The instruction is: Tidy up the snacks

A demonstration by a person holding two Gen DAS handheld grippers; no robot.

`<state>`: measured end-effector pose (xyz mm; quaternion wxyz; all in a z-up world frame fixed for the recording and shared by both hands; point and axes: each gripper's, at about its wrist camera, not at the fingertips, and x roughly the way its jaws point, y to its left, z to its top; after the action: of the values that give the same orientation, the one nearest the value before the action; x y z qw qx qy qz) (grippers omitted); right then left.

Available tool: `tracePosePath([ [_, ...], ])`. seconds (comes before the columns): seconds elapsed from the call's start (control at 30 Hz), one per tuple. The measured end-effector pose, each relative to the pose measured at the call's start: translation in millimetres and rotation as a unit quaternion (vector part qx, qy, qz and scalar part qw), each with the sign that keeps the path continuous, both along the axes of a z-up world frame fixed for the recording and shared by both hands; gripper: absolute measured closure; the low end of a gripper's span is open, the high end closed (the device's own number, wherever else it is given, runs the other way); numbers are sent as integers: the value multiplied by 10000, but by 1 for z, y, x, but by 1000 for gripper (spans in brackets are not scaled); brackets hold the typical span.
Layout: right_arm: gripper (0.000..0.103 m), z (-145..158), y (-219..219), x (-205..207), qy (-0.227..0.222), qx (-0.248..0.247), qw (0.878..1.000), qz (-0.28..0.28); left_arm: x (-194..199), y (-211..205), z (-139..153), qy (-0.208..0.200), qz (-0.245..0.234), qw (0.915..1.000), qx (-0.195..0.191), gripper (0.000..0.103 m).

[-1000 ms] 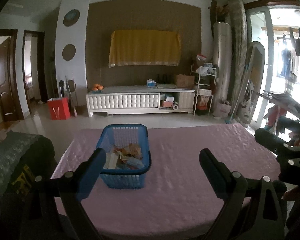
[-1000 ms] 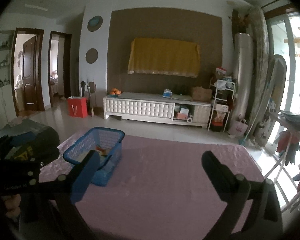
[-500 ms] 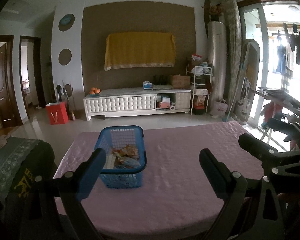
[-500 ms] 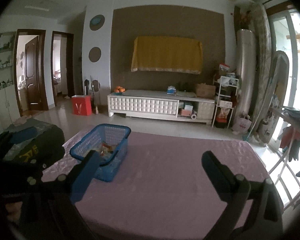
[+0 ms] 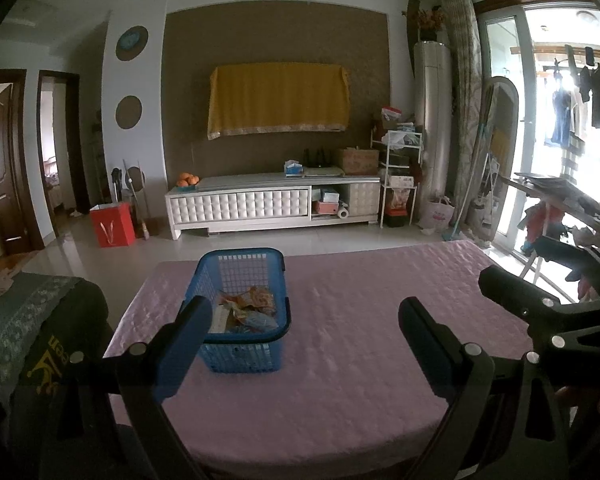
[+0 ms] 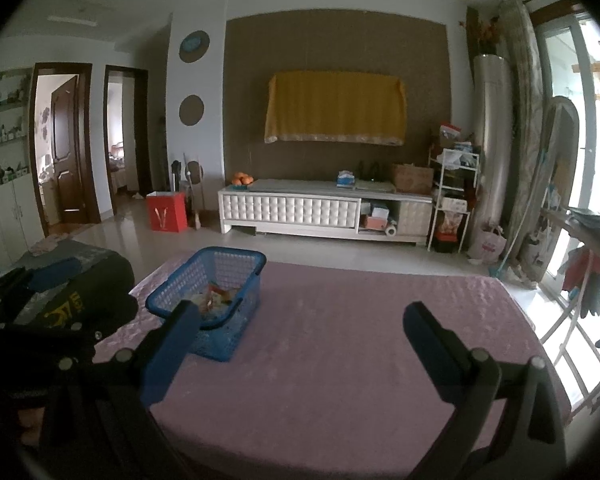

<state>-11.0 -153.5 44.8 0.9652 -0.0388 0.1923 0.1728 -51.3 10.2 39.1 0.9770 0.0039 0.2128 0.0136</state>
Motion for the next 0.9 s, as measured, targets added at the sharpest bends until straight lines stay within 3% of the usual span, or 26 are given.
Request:
tracePosePath([
  [0.9,0,-1,10,-7,61,-38,9999,-71,-7,-6,2,2,-80,9999,-87,10],
])
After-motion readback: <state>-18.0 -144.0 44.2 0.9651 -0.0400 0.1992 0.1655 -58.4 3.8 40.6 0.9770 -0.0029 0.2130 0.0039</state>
